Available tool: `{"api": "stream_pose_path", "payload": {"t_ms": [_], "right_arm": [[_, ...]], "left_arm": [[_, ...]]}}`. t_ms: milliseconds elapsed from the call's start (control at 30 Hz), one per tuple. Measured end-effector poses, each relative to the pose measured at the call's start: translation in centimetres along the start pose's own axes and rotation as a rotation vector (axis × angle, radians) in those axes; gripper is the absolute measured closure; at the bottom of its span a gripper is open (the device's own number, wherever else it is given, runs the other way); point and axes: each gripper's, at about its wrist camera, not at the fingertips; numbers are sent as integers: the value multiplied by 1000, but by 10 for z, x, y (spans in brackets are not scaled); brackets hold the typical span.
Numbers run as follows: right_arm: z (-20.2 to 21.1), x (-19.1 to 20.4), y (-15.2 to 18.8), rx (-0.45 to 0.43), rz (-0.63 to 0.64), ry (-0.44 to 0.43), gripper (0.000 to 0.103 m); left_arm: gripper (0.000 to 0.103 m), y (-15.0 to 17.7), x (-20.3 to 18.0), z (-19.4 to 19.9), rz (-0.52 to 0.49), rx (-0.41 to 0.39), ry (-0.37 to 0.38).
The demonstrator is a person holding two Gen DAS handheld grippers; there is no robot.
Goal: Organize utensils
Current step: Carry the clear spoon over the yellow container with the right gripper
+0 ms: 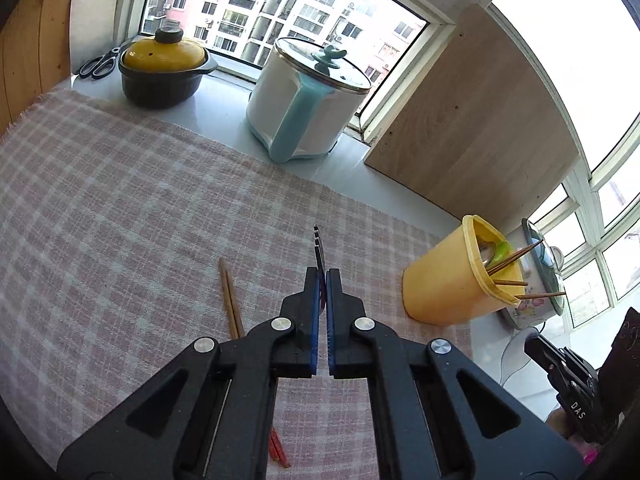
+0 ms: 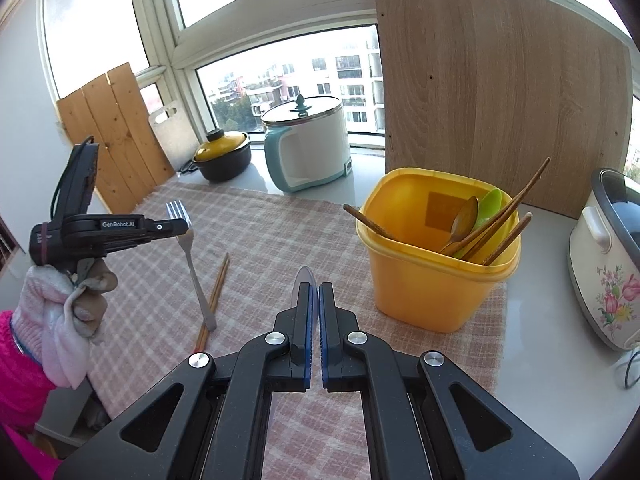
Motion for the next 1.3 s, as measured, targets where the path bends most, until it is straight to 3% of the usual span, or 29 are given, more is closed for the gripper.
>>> {"api": "stream_pose_path", "payload": {"t_ms": [267, 733, 1000, 1067, 1167, 1300], "right_arm": [[18, -6, -10, -49, -13, 35, 101], [24, -18, -10, -49, -48, 57, 101], [40, -33, -39, -123, -68, 86, 101], [44, -38, -48, -146, -73, 98, 101], [48, -41, -56, -169, -73, 109, 101], [47, -44, -67, -191, -66, 132, 101]], "left_arm": [[103, -19, -38, 9, -121, -47, 34], [103, -16, -20, -10, -110, 34, 0], [103, -14, -15, -15, -122, 75, -16], [100, -13, -12, -15, -121, 78, -24], [82, -14, -3, -16, -95, 80, -42], [80, -14, 8, -17, -77, 90, -57]]}}
Point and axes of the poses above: each gripper's, at about its wrist camera, not at the fingertips, and z roughly against the way its jaws point, x to its left, y to its underside, and after that the axes turned 12 degrees about y, right-handed
